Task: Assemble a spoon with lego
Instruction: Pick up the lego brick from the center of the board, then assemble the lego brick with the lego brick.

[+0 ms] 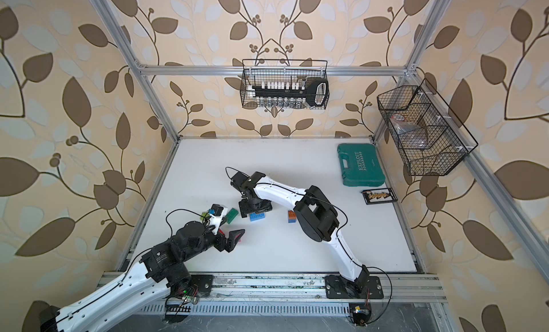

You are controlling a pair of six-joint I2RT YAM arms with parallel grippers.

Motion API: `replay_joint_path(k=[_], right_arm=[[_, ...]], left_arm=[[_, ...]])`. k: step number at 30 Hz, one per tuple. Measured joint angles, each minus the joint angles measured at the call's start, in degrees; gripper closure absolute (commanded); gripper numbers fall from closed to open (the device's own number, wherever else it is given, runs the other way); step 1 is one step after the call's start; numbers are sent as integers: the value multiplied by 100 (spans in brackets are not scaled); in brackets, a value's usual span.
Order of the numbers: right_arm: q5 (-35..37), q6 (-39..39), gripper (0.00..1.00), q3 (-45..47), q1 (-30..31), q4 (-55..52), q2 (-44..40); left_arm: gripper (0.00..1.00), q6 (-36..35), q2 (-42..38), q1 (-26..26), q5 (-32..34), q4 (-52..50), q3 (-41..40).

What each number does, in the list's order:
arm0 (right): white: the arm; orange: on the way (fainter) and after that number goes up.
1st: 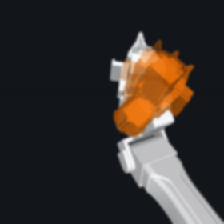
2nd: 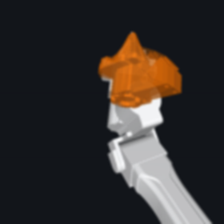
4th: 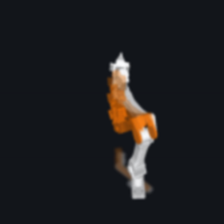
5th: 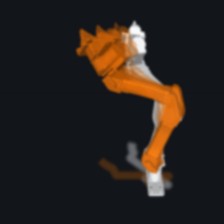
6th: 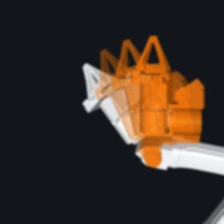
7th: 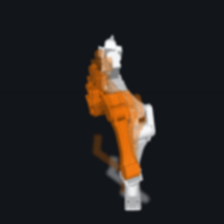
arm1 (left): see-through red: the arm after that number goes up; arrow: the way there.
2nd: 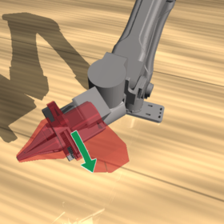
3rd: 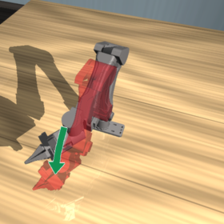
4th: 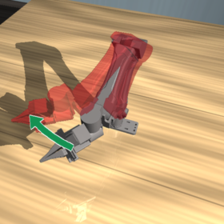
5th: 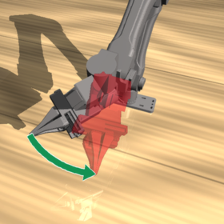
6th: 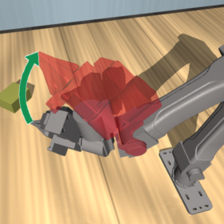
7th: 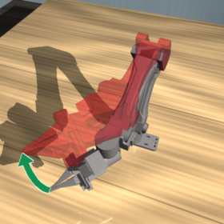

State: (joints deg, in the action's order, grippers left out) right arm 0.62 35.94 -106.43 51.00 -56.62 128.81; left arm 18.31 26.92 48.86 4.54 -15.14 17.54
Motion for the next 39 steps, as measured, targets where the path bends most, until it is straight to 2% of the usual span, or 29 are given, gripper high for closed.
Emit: replay_joint_path(k=[9, 13, 16, 21, 25, 31, 35, 39], right_arm=[[2, -26, 32, 15, 0, -9, 227], [28, 15, 50, 20, 0, -28, 238], [85, 0, 56, 101, 0, -22, 175], [308, 4, 58, 369, -11, -179, -308], [485, 13, 60, 560, -105, -345, -1189], [673, 26, 60, 1147, -748, -608, -2691], [732, 24, 61, 1668, -1093, -767, -3136], [662, 20, 61, 2151, -1200, -782, -3187]], left_arm=[[1, 0, 24, 0, -2, 2, 0], [1, 0, 24, 0, -7, 4, 0], [1, -2, 48, 0, -15, 17, 0], [1, -57, 310, 0, -90, 114, 0], [1, -210, 691, 0, -278, 304, 0], [1, -525, 1091, 9, -555, 632, 0], [1, -726, 1161, 74, -686, 938, 0], [1, -857, 1351, 76, -857, 1185, 0]])
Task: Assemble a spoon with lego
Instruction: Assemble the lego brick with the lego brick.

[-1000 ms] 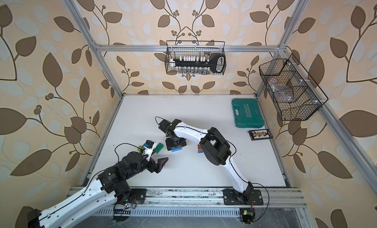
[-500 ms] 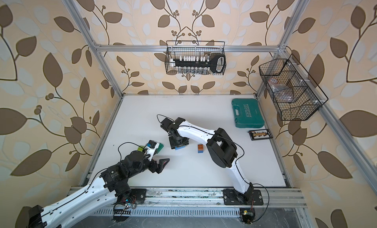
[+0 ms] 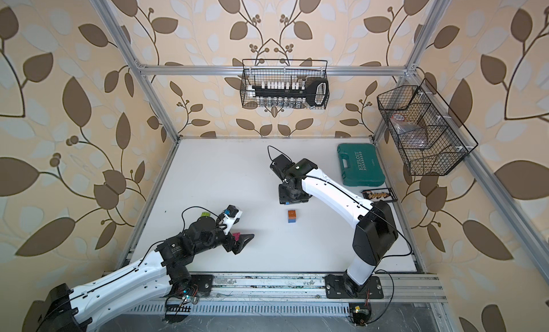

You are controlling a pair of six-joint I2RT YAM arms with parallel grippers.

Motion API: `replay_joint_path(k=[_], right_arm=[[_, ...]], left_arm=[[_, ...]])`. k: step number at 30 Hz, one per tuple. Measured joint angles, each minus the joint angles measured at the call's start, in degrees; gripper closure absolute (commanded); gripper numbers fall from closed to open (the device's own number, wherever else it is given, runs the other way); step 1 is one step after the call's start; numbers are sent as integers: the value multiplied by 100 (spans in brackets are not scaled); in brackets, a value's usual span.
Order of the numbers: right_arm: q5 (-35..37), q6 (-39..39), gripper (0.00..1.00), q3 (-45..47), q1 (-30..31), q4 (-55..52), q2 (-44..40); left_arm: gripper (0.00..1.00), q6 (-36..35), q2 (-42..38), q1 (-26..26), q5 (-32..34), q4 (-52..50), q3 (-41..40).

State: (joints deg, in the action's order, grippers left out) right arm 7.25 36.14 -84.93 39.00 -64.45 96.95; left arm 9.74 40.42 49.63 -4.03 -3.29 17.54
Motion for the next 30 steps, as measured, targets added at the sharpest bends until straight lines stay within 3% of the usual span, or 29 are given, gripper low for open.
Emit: replay_joint_path(k=[11, 30], right_arm=[[-297, -17, 61, 675, -57, 387, 55], [-623, -20, 62, 964, -133, 944, 358]], left_arm=[[1, -66, 164, 37, -114, 63, 0], [1, -66, 245, 37, -111, 133, 0]])
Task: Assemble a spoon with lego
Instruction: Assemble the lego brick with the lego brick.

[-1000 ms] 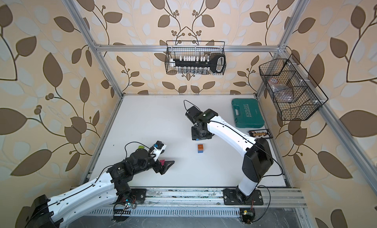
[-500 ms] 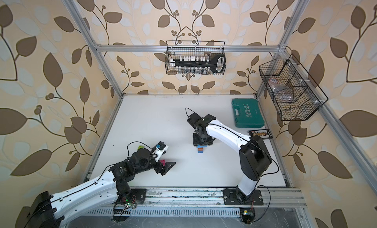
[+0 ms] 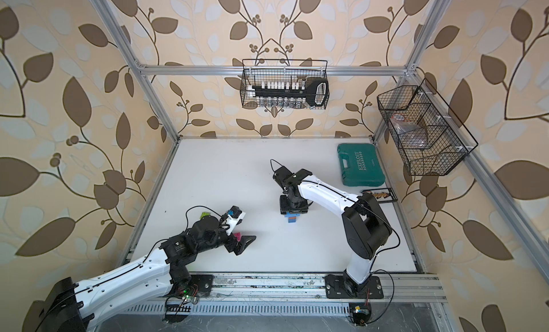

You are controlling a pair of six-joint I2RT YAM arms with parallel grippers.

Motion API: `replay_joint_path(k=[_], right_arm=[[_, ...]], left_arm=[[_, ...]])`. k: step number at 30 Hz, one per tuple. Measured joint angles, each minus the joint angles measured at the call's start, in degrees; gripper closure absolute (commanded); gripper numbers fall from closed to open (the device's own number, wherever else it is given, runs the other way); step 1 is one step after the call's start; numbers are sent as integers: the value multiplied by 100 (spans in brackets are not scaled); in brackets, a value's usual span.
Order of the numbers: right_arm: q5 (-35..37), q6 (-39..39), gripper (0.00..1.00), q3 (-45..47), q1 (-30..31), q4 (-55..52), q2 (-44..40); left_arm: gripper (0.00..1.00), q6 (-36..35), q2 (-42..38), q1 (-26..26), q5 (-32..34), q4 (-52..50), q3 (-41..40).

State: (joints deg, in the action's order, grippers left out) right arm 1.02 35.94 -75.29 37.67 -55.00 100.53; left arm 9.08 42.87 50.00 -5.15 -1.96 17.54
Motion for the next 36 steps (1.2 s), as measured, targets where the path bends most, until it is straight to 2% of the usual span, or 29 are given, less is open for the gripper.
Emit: replay_joint_path(k=[22, 36], right_arm=[[-83, 72, 63, 542, -35, 656, -319], [140, 37, 63, 269, 79, 549, -4]], left_arm=[[1, 4, -24, 0, 22, -13, 0], [1, 4, -24, 0, 31, -50, 0]])
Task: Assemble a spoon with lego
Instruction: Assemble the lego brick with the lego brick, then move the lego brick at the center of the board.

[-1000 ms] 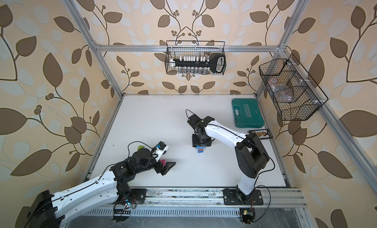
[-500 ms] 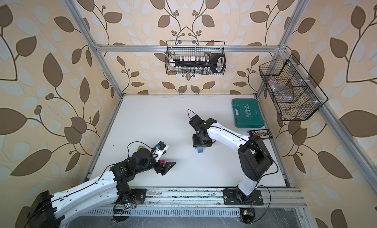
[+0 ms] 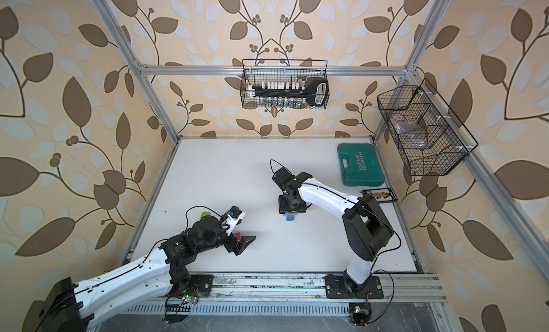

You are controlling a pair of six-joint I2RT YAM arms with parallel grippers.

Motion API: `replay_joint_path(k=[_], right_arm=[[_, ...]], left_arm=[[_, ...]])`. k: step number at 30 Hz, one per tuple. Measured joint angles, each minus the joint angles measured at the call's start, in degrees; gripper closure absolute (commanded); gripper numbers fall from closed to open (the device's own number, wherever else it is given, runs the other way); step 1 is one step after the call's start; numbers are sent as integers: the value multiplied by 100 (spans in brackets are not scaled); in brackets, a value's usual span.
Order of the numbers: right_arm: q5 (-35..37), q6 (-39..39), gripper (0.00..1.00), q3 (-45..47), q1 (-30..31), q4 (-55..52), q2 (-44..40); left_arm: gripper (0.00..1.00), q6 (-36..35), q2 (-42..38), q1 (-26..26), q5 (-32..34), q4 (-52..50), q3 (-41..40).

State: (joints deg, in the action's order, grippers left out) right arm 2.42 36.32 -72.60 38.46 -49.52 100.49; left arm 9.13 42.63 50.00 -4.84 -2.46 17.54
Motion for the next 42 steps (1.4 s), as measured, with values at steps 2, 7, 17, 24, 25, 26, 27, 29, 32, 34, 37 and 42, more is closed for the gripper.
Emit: replay_joint_path(k=[2, 7, 17, 24, 25, 26, 27, 29, 32, 34, 37, 42], right_arm=[[-2, -20, 59, -37, 0, -33, 28], [-4, -37, 36, -131, 9, -94, 48], [-101, -72, 13, -190, 17, -361, 199], [-101, -101, 9, -492, 17, -544, -15], [-101, -114, 8, -570, 17, -584, -101], [-98, -133, 8, -664, 17, -629, -192], [-98, -153, 9, -741, 17, -654, -275], [-90, -214, 9, -903, 17, -702, -516], [-59, -339, 9, -1095, 2, -811, -833], [-68, -426, 9, -1172, -37, -839, -1016], [-118, -568, 9, -1191, -199, -846, -1276], [-310, -855, 10, -1191, -590, -861, -1432]], left_arm=[[1, 0, 0, 0, 0, -2, 0], [1, 0, 0, 0, 22, -7, 0], [1, 17, 0, 0, 46, -55, 0], [1, 474, -116, 0, 693, -892, 317], [1, 601, -184, 0, 855, -1073, 415], [2, 726, -249, 0, 1016, -1252, 525], [3, 835, -289, 0, 1141, -1425, 643], [7, 1178, -225, 0, 1392, -1764, 929], [10, 1784, 286, 9, 1598, -2100, 1322], [14, 2245, 846, 114, 1746, -2339, 1552], [17, 2949, 1762, 496, 2046, -2787, 1808], [24, 3897, 2686, 780, 2345, -3423, 2181]])
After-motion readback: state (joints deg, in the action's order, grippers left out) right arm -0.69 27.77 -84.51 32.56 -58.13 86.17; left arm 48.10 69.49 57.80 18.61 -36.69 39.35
